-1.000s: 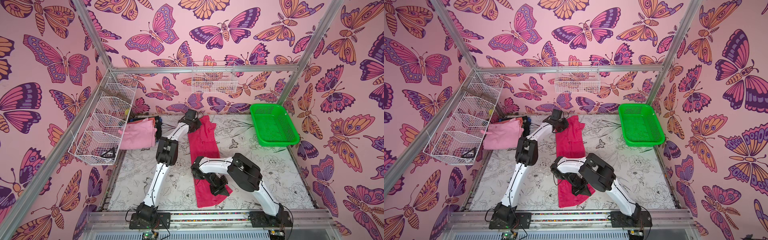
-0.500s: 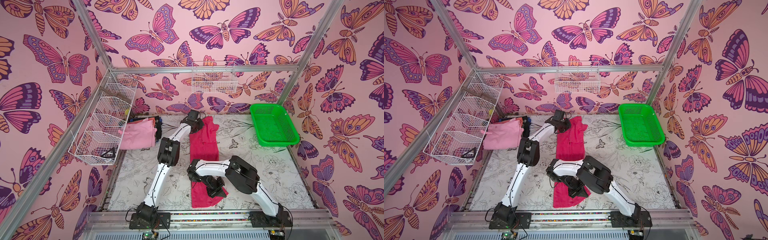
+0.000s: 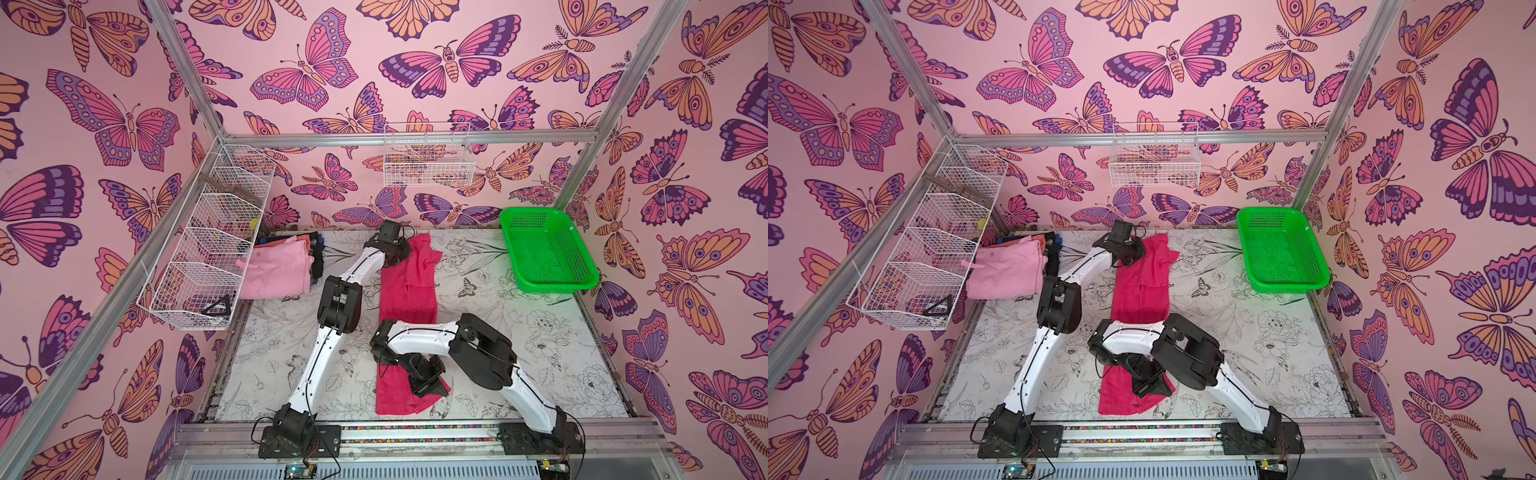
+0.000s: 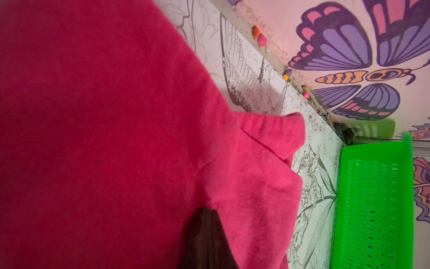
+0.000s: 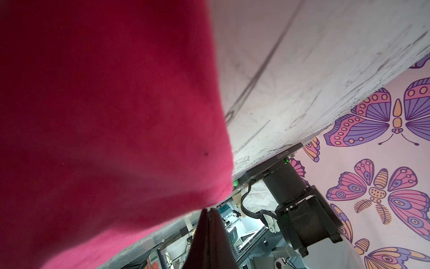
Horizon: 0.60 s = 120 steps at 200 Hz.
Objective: Fold and stack t-shirts
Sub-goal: Adjust the T-shirt at the center of the board.
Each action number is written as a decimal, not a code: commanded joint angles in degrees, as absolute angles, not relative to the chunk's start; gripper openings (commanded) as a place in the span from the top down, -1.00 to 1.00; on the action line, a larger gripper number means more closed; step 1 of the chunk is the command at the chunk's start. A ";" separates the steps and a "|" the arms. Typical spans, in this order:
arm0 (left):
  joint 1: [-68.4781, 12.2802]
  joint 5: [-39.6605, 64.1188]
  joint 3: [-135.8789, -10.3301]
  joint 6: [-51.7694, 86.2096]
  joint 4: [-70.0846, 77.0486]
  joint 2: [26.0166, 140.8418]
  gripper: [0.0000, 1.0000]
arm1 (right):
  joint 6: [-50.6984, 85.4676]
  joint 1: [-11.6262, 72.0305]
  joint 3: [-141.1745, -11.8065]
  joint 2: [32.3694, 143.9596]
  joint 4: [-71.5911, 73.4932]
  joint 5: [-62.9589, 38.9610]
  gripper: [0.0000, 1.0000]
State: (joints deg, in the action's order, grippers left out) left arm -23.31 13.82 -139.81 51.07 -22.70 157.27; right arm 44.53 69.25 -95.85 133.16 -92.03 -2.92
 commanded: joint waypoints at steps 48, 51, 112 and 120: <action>-25.31 16.35 -138.58 51.28 -30.94 162.07 1.00 | 38.59 70.45 -95.57 137.22 -88.95 -6.97 1.00; -25.26 16.44 -138.60 51.25 -30.90 161.95 1.00 | 38.63 70.48 -95.51 137.24 -88.99 -6.90 1.00; -24.96 17.59 -138.28 49.97 -30.95 157.02 1.00 | 38.88 70.46 -95.67 136.87 -89.12 -5.61 1.00; -24.96 17.74 -138.40 49.79 -30.98 156.22 1.00 | 39.00 70.49 -95.61 136.69 -89.12 -5.31 1.00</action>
